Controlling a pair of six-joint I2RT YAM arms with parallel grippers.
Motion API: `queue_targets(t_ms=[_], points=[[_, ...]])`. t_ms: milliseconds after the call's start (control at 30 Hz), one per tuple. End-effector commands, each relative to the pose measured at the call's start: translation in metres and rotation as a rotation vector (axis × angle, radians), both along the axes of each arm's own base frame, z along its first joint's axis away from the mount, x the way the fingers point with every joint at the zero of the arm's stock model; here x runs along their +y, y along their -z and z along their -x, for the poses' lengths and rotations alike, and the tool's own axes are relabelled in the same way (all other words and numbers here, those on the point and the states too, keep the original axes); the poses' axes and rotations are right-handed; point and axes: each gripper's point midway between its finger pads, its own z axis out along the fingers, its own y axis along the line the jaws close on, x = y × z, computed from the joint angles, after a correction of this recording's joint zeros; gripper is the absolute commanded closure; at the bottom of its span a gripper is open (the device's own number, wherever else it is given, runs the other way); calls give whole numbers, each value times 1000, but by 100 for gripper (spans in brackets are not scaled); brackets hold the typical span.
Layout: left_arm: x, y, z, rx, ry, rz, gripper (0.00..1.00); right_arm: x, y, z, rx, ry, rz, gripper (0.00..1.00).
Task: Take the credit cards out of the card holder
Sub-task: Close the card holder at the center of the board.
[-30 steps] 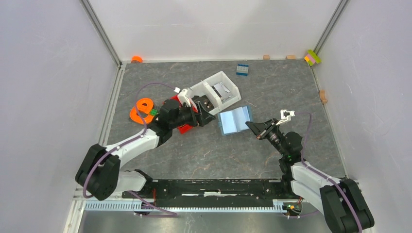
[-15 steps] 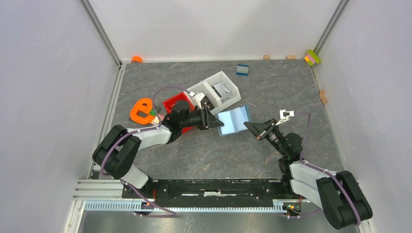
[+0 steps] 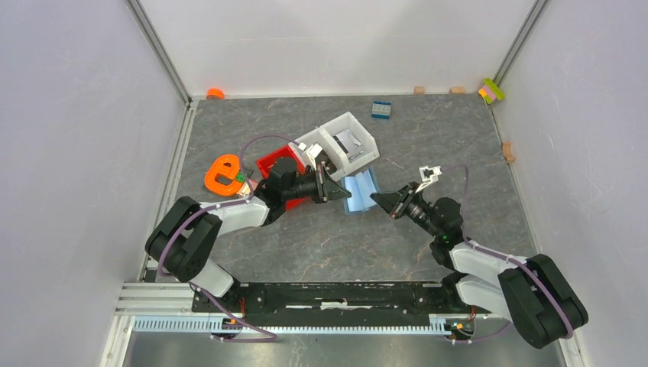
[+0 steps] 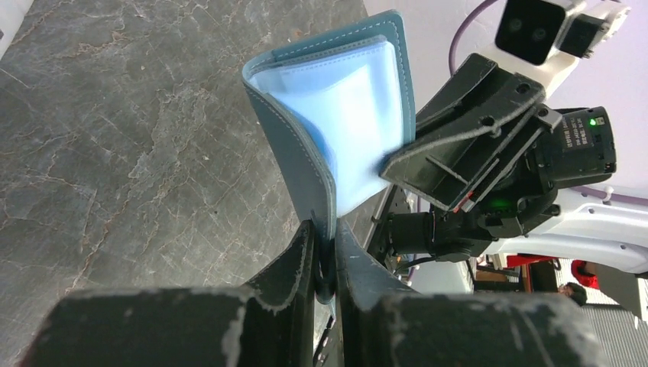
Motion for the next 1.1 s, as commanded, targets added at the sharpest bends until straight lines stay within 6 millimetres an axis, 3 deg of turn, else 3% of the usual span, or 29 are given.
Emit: queue_targets(t_ms=[0, 67, 133, 300, 400, 567, 667, 833, 1067], points=[[-9, -33, -1, -61, 34, 72, 92, 21, -8, 5, -88, -100, 67, 72], [-8, -31, -2, -56, 28, 61, 92, 25, -14, 10, -120, -123, 55, 58], [-8, -27, -3, -49, 21, 46, 93, 25, -17, 12, -139, -128, 50, 52], [-7, -27, -4, -47, 15, 38, 93, 23, -17, 10, -131, -110, 65, 50], [-7, -26, -4, -45, 15, 34, 93, 23, -12, 7, -112, -102, 75, 40], [-7, -26, -4, -44, 15, 33, 93, 20, -12, 6, -108, -84, 84, 34], [-7, -26, -4, -43, 16, 33, 93, 18, -13, 5, -114, -73, 88, 36], [-8, -26, -3, -44, 23, 37, 93, 20, -12, 5, -110, -78, 88, 53], [-13, -37, 4, -51, 75, 102, 93, 25, -5, 5, -76, -108, 86, 54]])
